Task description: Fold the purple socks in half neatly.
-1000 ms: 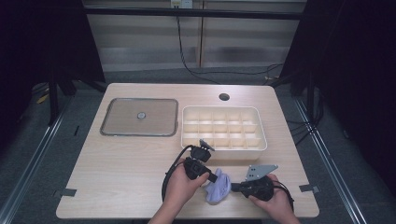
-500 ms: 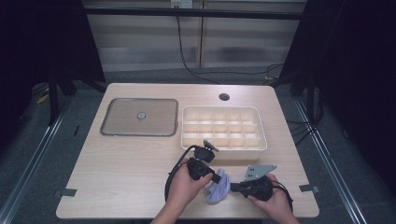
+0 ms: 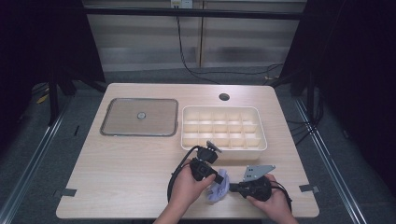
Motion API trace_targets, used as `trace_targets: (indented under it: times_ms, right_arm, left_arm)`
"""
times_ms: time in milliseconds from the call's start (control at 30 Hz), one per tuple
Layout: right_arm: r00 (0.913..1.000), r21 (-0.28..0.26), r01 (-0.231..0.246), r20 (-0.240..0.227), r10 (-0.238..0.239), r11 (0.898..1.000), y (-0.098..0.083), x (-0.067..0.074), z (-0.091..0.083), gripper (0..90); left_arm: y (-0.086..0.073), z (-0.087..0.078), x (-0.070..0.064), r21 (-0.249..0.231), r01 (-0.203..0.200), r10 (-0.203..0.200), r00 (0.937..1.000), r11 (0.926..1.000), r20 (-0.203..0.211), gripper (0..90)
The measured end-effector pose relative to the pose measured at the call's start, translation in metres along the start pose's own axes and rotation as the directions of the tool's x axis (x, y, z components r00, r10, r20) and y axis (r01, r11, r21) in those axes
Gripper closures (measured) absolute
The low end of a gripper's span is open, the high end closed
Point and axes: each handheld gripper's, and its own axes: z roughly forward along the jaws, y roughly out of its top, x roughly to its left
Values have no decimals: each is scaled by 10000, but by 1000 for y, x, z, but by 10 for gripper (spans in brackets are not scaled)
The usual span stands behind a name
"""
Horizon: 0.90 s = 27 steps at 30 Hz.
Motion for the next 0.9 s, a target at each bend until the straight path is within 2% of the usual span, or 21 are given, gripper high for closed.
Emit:
trace_targets:
  times_ms: [367, 600, 633, 900]
  right_arm:
    - [10000, -8, 46, 24, -46, 10000, 1, 1, 1, 900]
    - [10000, 9, 34, 11, -34, 10000, 1, 2, 2, 900]
    - [10000, 14, 35, 10, -35, 10000, 1, 2, 2, 900]
    - [10000, 35, 21, 12, -21, 10000, 2, 2, 2, 898]
  left_arm:
    - [0, 2, -4, -30, -86, 86, 10000, 10000, 30, 843]
    - [-1, 6, -6, 124, -241, 240, 9997, 9996, 64, 842]
    - [-1, 8, -7, 31, -115, 115, 9999, 9999, 71, 843]
    - [-1, 14, -7, 91, -160, 159, 9998, 9998, 107, 843]
